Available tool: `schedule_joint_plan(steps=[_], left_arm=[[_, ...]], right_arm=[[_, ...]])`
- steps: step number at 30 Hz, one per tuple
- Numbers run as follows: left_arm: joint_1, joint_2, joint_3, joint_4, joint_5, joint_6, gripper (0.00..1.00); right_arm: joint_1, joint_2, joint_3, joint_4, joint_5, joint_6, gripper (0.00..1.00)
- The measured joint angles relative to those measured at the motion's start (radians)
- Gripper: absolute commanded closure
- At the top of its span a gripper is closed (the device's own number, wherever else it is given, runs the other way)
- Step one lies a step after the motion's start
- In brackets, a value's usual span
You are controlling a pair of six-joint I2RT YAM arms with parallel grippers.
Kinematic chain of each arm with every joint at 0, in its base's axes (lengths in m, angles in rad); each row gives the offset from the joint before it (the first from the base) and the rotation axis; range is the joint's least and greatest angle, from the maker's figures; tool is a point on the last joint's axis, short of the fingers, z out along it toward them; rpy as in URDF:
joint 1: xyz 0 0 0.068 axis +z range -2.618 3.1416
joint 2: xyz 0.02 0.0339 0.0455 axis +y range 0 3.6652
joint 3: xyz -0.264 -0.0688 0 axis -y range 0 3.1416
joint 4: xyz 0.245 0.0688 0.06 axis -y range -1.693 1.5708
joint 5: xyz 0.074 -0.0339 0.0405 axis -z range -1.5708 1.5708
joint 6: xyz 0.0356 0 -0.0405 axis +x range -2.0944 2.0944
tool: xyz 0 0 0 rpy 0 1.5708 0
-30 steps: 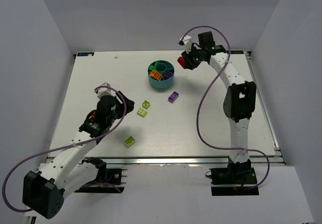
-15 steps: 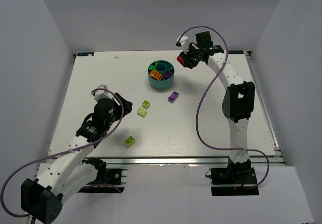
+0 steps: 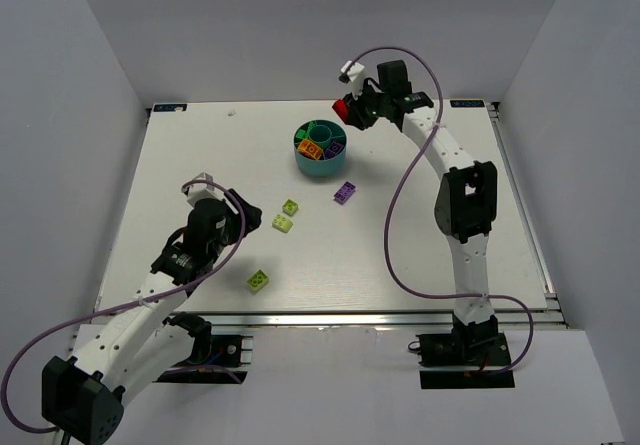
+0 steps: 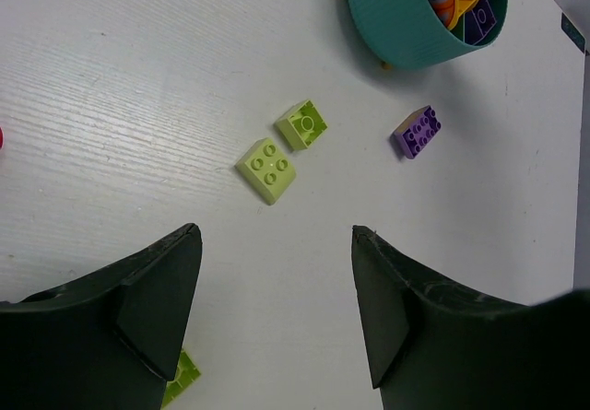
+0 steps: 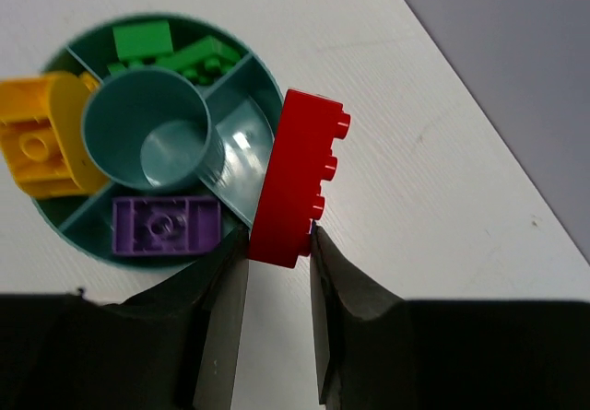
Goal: Sort the legos into containers by color
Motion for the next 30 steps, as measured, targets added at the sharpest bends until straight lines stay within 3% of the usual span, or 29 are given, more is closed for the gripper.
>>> schedule_joint_plan(steps=[10,26,30], left_arm=[[0.000,0.008,0.000,-0.019,0.000,-0.005,0.24],[0.000,0.050,0.003,-0.028,-0.001,-0.004,0.24],[0.000,0.050,0.006,-0.028,-0.001,-0.004,0.24]], right_arm=[[0.025,0.060,-0.019,0.182,-0.084,0.154,1.00],[0.026,0.099,-0.030,0.251,-0.094,0.201,1.00],[0.026,0.101,-0.055,0.258,-0.094,0.200,0.73]])
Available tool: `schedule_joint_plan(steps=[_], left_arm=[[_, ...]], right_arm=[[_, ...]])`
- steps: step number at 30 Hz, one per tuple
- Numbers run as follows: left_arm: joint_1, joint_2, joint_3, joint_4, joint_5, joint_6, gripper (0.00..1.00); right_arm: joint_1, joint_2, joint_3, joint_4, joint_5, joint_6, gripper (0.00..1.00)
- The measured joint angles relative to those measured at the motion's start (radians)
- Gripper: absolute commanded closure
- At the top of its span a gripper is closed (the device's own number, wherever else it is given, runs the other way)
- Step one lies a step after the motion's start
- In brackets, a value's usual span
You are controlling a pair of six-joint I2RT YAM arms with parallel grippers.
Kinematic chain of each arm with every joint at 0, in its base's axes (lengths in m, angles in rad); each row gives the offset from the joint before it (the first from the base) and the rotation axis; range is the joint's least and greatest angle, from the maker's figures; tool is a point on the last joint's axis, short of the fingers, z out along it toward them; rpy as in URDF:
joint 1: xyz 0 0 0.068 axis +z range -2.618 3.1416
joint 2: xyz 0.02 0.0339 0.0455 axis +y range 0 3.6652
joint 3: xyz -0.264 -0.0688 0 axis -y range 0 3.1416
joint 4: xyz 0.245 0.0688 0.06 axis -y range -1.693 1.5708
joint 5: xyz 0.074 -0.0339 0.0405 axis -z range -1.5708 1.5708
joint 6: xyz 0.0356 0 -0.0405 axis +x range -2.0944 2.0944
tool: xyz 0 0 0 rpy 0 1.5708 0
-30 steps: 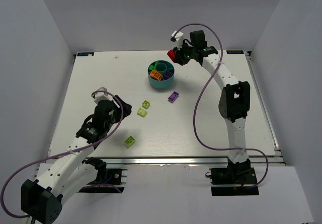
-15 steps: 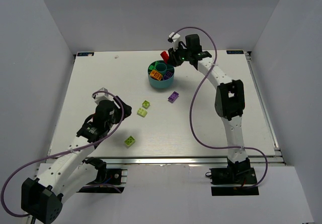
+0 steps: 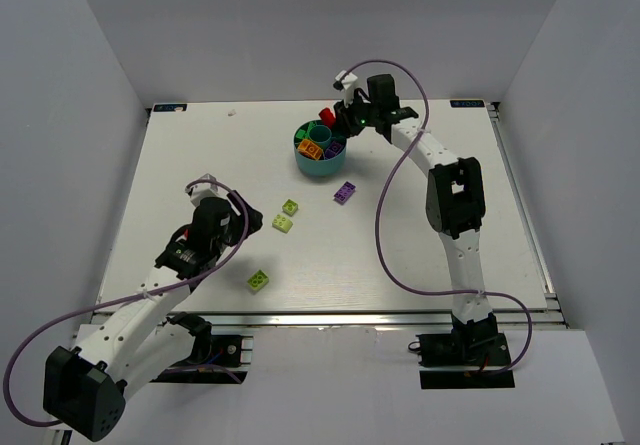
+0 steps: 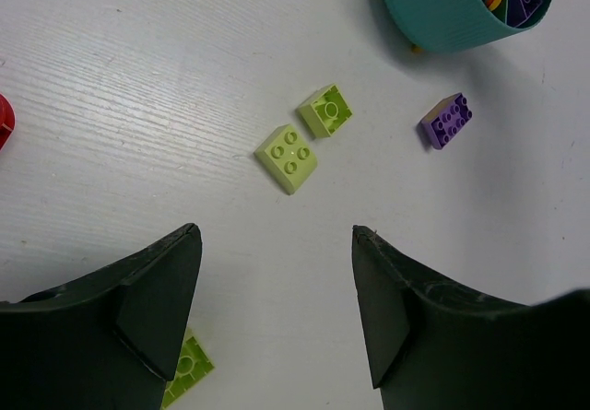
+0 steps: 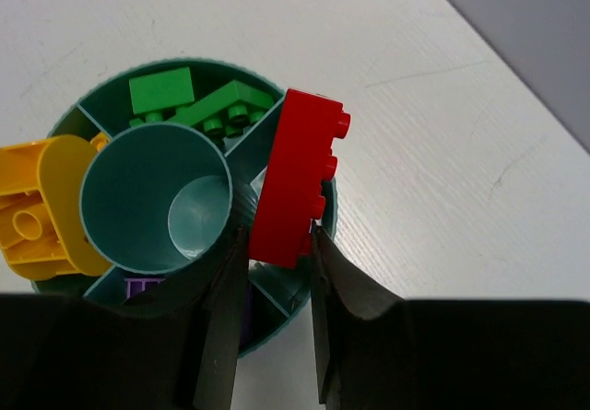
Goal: Sort the legos into containers by color
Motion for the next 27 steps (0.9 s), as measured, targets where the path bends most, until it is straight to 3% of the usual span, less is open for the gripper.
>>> schedule_joint_plan(steps=[9,16,17,19,20,21,23,26,27], left_arm=[[0.000,0.000,0.021,-0.014,-0.008,0.003,0.24],[0.000,-0.001,0.070,-0.055,-0.050,0.008,0.22],[0.000,-0.002,0.079,-0.066,-0.061,0.001,0.29],[0.002,-0.003,0.095,-0.093,-0.084,-0.022,0.46],[0.004,-0.005,0.103,-0.111,-0.099,-0.037,0.71],[0.008,-0.006,0.111,-0.129,-0.109,-0.059,0.82],[0.021,-0.007,0.119,-0.164,-0.127,-0.080,0.96],[0.061,-0.008,0.122,-0.224,-0.140,-0.134,0.94],[0.078,-0.008,0.121,-0.247,-0.140,-0.148,0.69]], right_arm=[[0.000,0.001,-0.034,0.006,-0.007,-0.011,0.43],[-0.008,-0.034,-0.097,0.010,-0.023,-0.013,0.39],[-0.010,-0.047,-0.111,0.008,-0.026,-0.014,0.38],[-0.013,-0.079,-0.132,0.000,-0.034,-0.029,0.26],[-0.013,-0.105,-0.154,0.004,-0.036,-0.047,0.18],[-0.013,-0.143,-0.187,0.003,-0.040,-0.071,0.11],[-0.013,-0.241,-0.299,0.051,-0.047,-0.129,0.10],[-0.013,-0.431,-0.540,0.181,-0.034,-0.204,0.11],[-0.014,-0.478,-0.598,0.217,-0.029,-0.224,0.17]])
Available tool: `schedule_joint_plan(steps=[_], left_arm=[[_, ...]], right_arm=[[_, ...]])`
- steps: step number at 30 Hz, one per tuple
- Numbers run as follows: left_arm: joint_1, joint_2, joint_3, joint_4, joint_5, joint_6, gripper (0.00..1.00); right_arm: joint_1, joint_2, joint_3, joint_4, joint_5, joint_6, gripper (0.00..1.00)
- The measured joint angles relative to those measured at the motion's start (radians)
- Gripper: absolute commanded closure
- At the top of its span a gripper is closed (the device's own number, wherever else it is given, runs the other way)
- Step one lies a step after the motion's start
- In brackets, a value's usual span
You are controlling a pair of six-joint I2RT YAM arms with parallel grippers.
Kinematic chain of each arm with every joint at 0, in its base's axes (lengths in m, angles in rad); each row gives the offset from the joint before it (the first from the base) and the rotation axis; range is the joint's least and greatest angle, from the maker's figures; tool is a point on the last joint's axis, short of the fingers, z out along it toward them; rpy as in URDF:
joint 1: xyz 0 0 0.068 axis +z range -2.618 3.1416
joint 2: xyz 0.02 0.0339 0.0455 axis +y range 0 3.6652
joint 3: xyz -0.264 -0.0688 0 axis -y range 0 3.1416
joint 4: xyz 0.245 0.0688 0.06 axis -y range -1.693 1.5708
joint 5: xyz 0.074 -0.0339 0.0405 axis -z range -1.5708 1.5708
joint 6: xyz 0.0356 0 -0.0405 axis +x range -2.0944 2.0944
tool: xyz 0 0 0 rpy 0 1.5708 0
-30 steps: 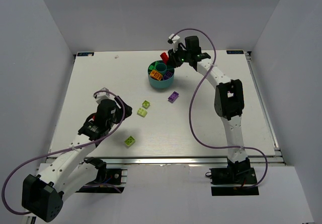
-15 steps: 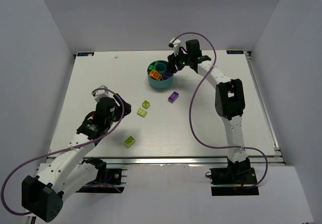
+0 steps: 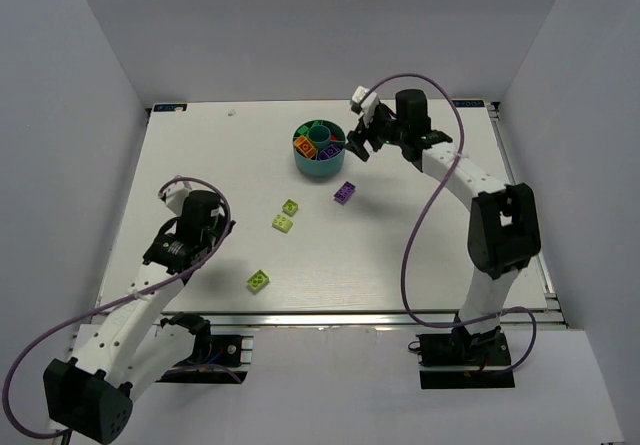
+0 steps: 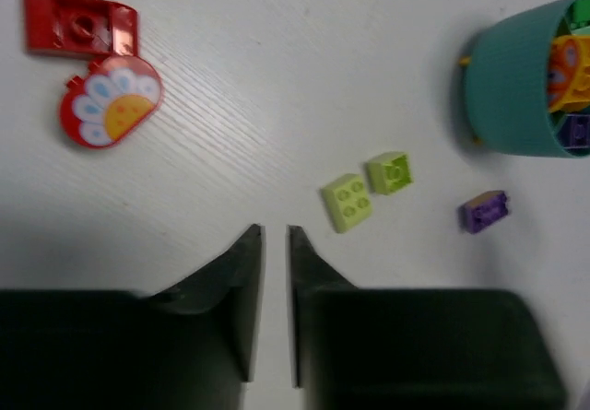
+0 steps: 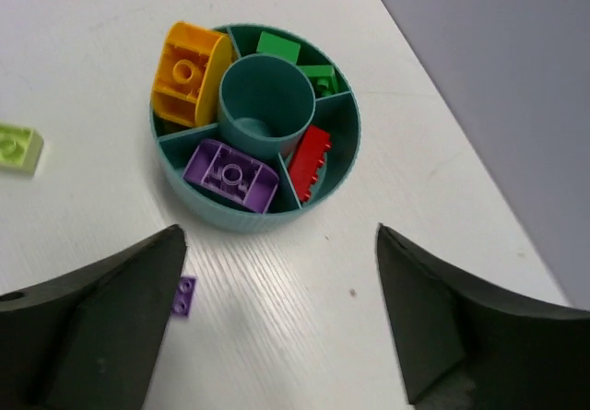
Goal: Sort the legos into containers by color
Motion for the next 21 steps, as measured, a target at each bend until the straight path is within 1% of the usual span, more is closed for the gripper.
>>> schedule_joint_plan(steps=[1,2,3,4,5,6,8,9,10,14,19,21], left_arm=[[0.018,0.000,0.000,-0.021,0.002,-0.010,0.54],[0.040,0.000,-0.001,-0.036,0.008,-0.015,0.43],[0.068,0.002,-0.002,-0.055,0.018,-0.024,0.36],[0.096,0.003,-0.004,-0.067,0.027,-0.024,0.29],[0.130,0.007,-0.006,-0.080,0.039,-0.016,0.25],[0.169,0.017,-0.007,-0.091,0.057,-0.006,0.24],[0.226,0.047,-0.007,-0.107,0.082,0.027,0.20],[0.257,0.071,-0.007,-0.113,0.102,0.051,0.20],[0.282,0.099,-0.007,-0.116,0.118,0.077,0.18],[0.340,0.225,0.006,-0.133,0.168,0.195,0.17],[0.348,0.332,0.055,-0.126,0.200,0.336,0.22],[0.348,0.363,0.073,-0.116,0.203,0.375,0.22]], right_arm=[[-0.001,-0.035,-0.040,0.020,-0.003,-0.025,0.25],[-0.003,-0.060,-0.059,0.018,-0.018,-0.050,0.32],[-0.008,-0.068,-0.056,-0.001,-0.049,-0.068,0.49],[-0.016,-0.069,-0.046,-0.021,-0.085,-0.091,0.56],[-0.026,-0.069,-0.032,-0.056,-0.120,-0.114,0.62],[-0.036,-0.069,-0.021,-0.108,-0.160,-0.138,0.62],[-0.052,-0.069,-0.005,-0.195,-0.223,-0.175,0.49],[-0.060,-0.069,-0.002,-0.236,-0.250,-0.191,0.18],[-0.066,-0.069,0.000,-0.278,-0.278,-0.204,0.11],[-0.066,-0.077,-0.018,-0.383,-0.349,-0.245,0.10],[-0.061,-0.141,-0.106,-0.431,-0.382,-0.258,0.10],[-0.061,-0.153,-0.118,-0.433,-0.385,-0.256,0.11]])
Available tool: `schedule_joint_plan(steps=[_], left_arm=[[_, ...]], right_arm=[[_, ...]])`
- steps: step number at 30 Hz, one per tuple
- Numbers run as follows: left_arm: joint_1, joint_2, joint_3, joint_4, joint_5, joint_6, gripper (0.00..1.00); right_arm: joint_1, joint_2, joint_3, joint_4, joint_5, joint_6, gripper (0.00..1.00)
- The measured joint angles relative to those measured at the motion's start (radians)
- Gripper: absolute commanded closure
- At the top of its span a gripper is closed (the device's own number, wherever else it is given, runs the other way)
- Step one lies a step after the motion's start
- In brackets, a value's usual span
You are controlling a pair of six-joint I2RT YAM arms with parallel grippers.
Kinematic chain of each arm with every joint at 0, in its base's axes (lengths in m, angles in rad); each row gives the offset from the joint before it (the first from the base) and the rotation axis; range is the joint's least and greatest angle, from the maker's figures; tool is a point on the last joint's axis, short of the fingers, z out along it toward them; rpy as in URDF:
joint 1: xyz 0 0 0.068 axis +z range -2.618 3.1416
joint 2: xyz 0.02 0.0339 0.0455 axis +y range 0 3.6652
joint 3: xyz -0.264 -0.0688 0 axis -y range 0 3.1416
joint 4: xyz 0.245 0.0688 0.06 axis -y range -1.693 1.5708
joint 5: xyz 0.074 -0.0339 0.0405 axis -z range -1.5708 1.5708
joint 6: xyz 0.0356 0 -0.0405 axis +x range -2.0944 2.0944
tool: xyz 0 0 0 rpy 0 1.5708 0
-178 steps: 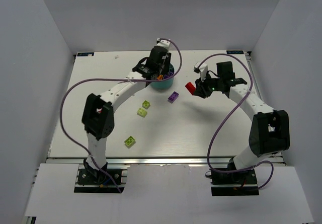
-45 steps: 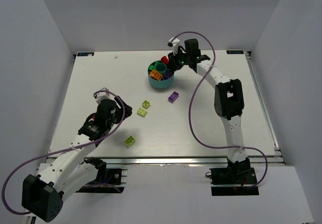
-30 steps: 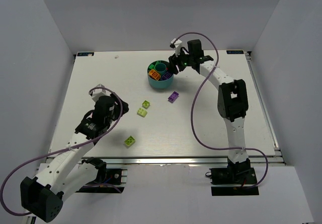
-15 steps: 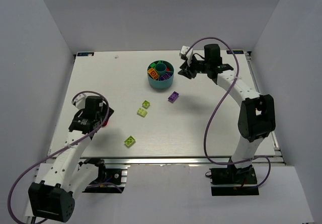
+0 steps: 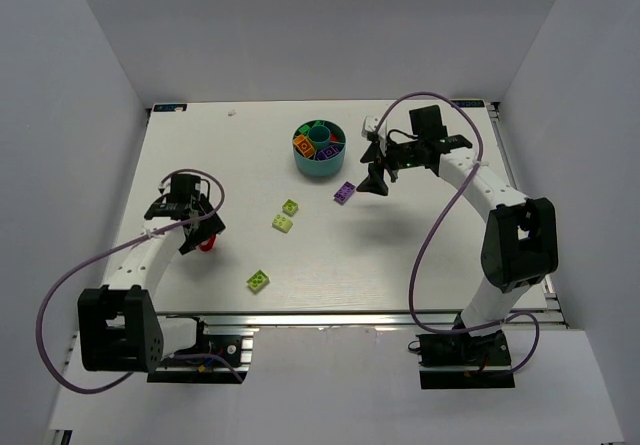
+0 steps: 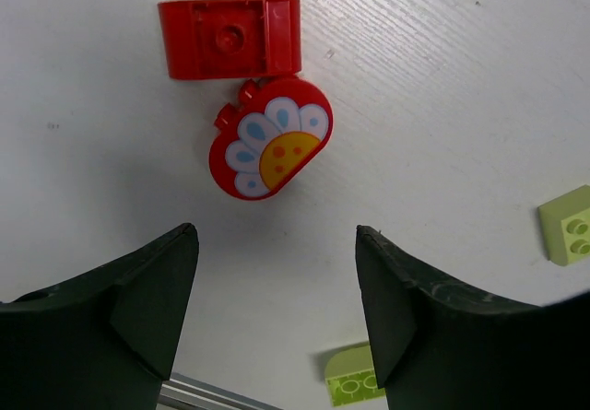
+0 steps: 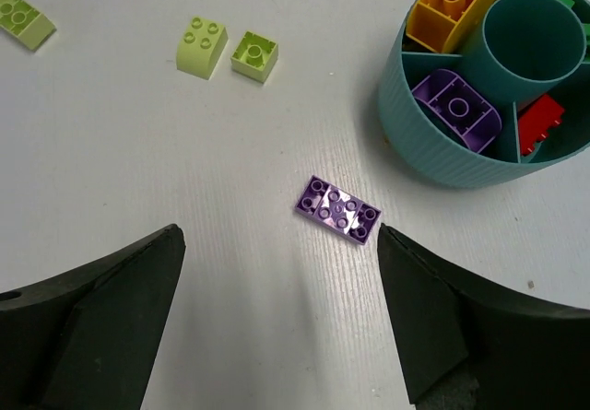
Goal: Sort the legos into containers by color
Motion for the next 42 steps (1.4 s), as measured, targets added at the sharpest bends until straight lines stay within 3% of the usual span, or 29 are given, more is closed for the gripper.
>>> schedule_joint_plan(steps=[9,18,20,29,31,34,38,42], left_arm=[[0.000,0.181,0.054,0.040,-0.005,0.175,0.24],[0.000,0.244,0.054,0.103,-0.009,0.315,0.24],[0.000,0.260,0.054,0.123,-0.008,0.335,0.32],[0.000,0.338,0.061,0.181,-0.004,0.386,0.39],[0.000,0.341,0.064,0.192,-0.003,0.389,0.49],[0.000,0.340,0.064,0.201,0.008,0.391,0.66],[0.001,0.306,0.064,0.211,0.062,0.383,0.72],[0.002,0.172,0.054,0.273,0.197,0.351,0.73]], right_arm=[[-0.003,-0.007,-0.019,0.028,-0.001,0.050,0.10],[-0.015,-0.007,-0.025,0.049,-0.002,0.087,0.11],[-0.017,-0.007,-0.029,0.060,-0.002,0.099,0.11],[-0.023,-0.008,-0.030,0.069,-0.002,0.125,0.11],[-0.023,-0.009,-0.030,0.069,-0.002,0.125,0.11],[-0.023,-0.015,-0.032,0.069,-0.002,0.129,0.16],[-0.023,-0.026,-0.040,0.068,-0.013,0.181,0.42],[-0.003,-0.027,-0.040,0.055,-0.027,0.277,0.44]])
